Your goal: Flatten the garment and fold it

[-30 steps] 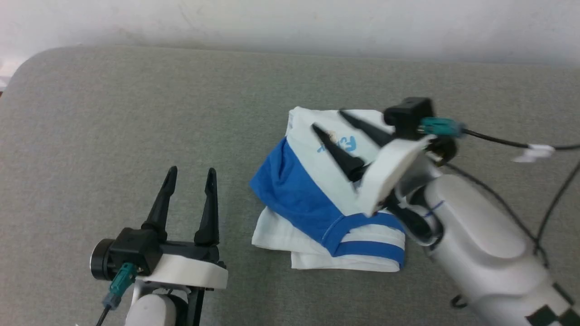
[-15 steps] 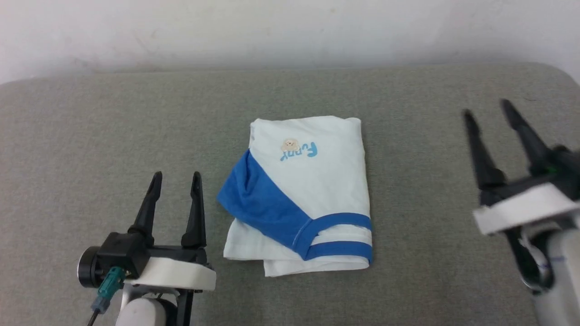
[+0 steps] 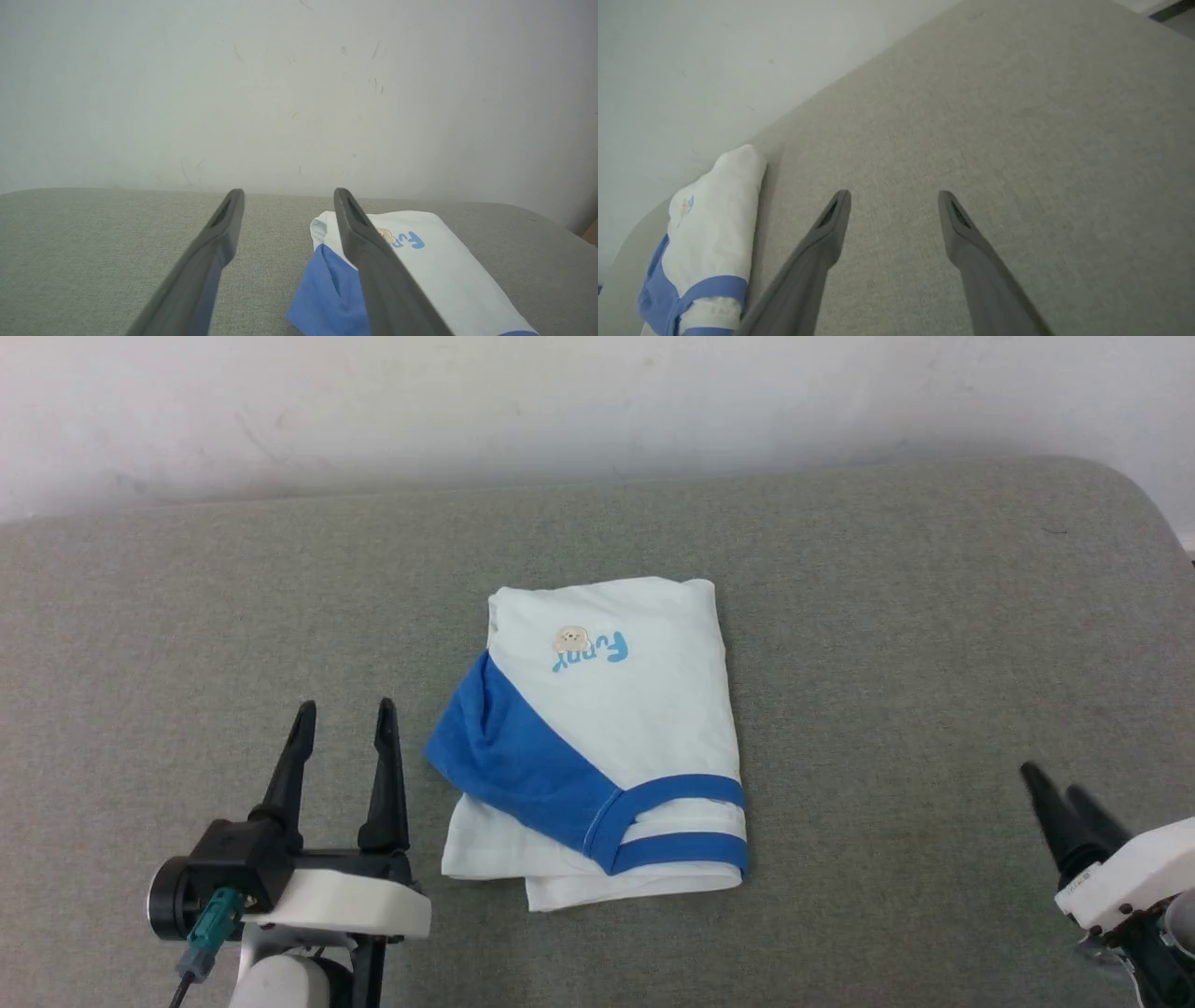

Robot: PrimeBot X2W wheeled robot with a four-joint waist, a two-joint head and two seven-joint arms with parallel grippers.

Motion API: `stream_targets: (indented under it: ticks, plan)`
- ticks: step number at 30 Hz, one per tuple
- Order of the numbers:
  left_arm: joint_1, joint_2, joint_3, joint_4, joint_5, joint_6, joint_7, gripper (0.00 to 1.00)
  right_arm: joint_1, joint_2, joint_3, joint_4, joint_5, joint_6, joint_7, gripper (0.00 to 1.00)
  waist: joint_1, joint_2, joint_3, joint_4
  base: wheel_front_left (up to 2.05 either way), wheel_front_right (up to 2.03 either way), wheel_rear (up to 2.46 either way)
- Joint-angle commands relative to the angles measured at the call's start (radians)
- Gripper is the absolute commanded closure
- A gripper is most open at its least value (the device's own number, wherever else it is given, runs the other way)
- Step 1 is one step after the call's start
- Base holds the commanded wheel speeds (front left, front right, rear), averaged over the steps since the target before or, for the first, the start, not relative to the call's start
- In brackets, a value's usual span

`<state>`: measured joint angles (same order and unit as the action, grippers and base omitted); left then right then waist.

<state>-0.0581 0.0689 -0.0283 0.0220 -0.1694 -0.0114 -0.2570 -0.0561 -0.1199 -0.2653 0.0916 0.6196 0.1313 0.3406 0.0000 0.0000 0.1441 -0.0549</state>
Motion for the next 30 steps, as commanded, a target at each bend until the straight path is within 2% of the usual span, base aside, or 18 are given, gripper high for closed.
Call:
stream_targets:
  ticks: [1,5,8,16,22,23,24,25,26,30]
  plan:
    - [0.0,0.001,0.003,0.007,-0.006,-0.004,-0.005,0.0,-0.034,0.007,-0.015,0.053,0.066,-0.001,0.075,0.0,0.0,0.0,0.005,0.013,0.0,0.0,0.0]
    - [-0.006,-0.002,0.001,0.021,-0.01,-0.009,-0.005,0.0,-0.105,0.033,-0.009,0.197,0.217,-0.001,0.274,0.0,0.0,0.0,0.006,0.04,0.0,0.0,0.0]
    - [-0.01,-0.005,-0.004,0.034,-0.013,-0.012,-0.005,0.0,-0.171,0.05,0.022,0.274,0.297,-0.001,0.349,0.0,0.0,0.0,0.01,0.069,0.0,0.0,0.0]
    - [-0.017,-0.009,0.001,0.058,-0.019,-0.017,-0.005,0.0,-0.325,0.066,0.122,0.425,0.385,-0.001,0.331,0.0,0.0,0.0,0.018,0.137,0.0,0.0,0.0]
    - [-0.013,-0.014,0.001,0.059,-0.028,-0.014,-0.005,0.0,-0.414,0.069,0.219,0.6,0.401,-0.001,0.347,0.0,0.0,0.0,0.017,0.197,0.0,0.0,0.0]
    - [-0.013,-0.014,0.001,0.059,-0.028,-0.014,-0.005,0.0,-0.414,0.069,0.219,0.6,0.401,-0.001,0.347,0.0,0.0,0.0,0.017,0.197,0.0,0.0,0.0]
    - [-0.008,-0.015,0.001,0.059,-0.031,-0.012,-0.005,0.0,-0.428,0.069,0.242,0.627,0.398,-0.001,0.346,0.77,0.0,0.0,0.017,0.207,0.0,0.0,0.0]
    - [-0.008,-0.015,0.001,0.059,-0.031,-0.012,-0.005,0.0,-0.428,0.069,0.242,0.627,0.398,-0.001,0.346,0.77,0.0,0.0,0.017,0.207,0.0,0.0,0.0]
    - [-0.005,-0.015,0.002,0.058,-0.032,-0.011,-0.005,0.0,-0.433,0.069,0.251,0.633,0.397,-0.001,0.341,1.0,0.0,0.0,0.016,0.209,0.0,0.0,0.0]
    - [0.007,-0.016,0.007,0.058,-0.034,-0.005,-0.005,0.0,-0.44,0.043,0.296,0.615,0.374,-0.001,0.304,1.0,0.0,0.0,0.004,0.212,0.0,0.0,0.0]
